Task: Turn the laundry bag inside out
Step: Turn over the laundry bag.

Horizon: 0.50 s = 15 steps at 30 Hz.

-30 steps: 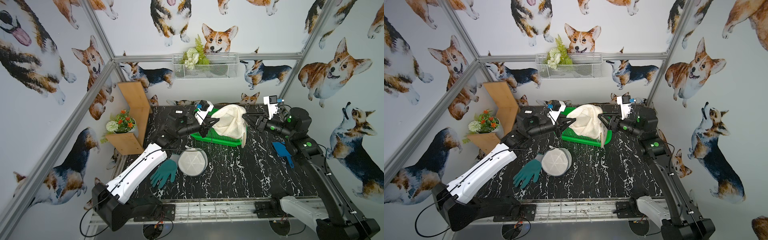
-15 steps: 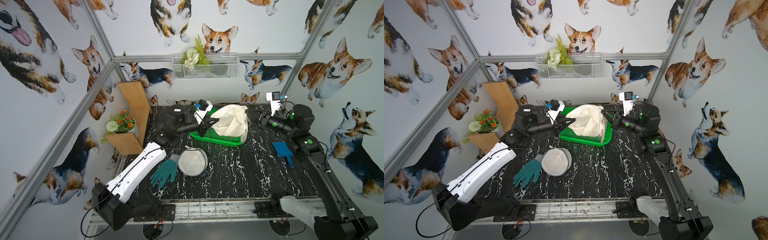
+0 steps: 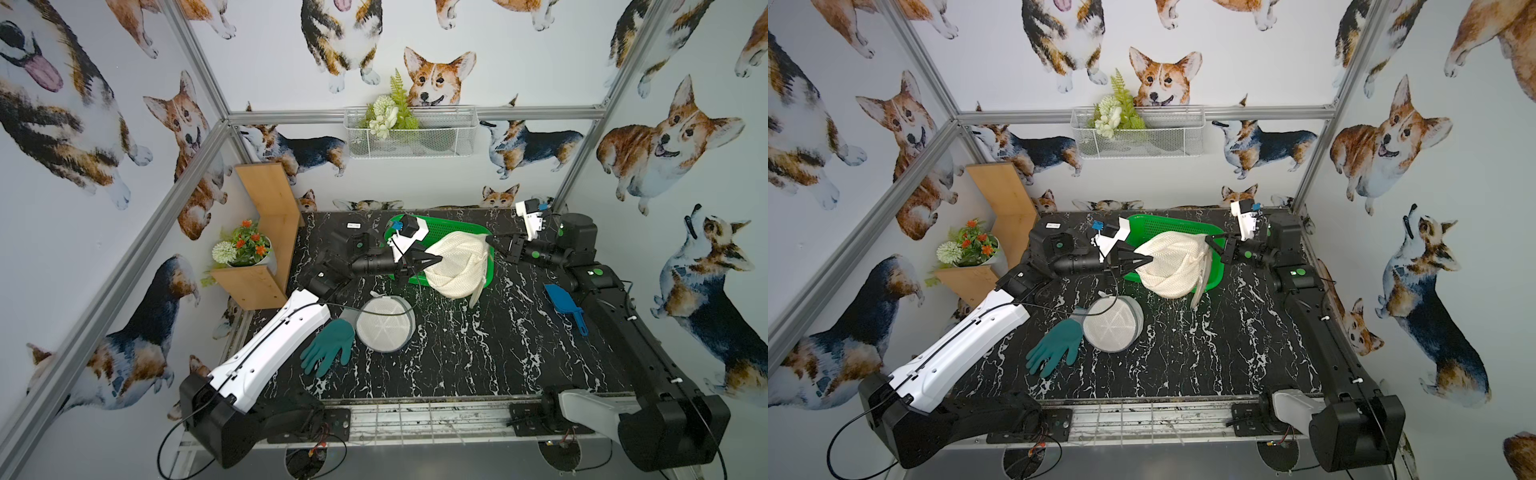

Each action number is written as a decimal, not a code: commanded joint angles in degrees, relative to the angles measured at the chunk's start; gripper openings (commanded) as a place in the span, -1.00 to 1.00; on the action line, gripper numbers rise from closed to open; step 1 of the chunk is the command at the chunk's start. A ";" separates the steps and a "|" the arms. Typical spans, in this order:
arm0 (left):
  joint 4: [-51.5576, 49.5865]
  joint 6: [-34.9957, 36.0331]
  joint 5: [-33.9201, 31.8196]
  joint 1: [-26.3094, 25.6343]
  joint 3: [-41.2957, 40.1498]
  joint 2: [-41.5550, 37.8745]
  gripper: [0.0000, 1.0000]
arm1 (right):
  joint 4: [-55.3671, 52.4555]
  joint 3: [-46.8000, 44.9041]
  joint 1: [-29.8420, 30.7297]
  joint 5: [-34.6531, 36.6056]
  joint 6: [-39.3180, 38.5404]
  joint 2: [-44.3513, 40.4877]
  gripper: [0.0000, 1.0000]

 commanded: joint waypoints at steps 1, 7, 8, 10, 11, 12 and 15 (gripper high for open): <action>16.41 -2.29 2.87 0.17 -0.64 -0.86 -1.00 | -5.68 -3.67 1.62 1.74 -4.93 0.86 -1.00; 8.24 3.54 -17.55 0.15 2.26 0.09 -1.00 | 2.27 -5.18 2.10 3.22 3.85 -5.55 -1.00; 7.01 3.74 -20.17 0.17 2.50 0.24 -1.00 | 3.24 -4.33 1.73 5.59 5.45 -6.87 -1.00; 6.00 3.48 -22.11 0.18 2.39 0.37 -1.00 | 4.19 -2.43 0.97 9.18 7.41 -8.84 -1.00; 6.24 2.78 -22.08 0.17 2.11 0.37 -1.00 | 4.32 -1.38 0.70 10.87 7.81 -9.59 -1.00; 7.01 1.75 -21.49 0.22 1.55 0.22 -1.00 | 4.29 -0.70 0.61 12.10 8.01 -10.16 -1.00; 12.94 -3.64 -19.62 0.22 -1.11 -0.16 -1.00 | 3.65 -0.59 0.58 14.00 8.72 -10.89 -1.00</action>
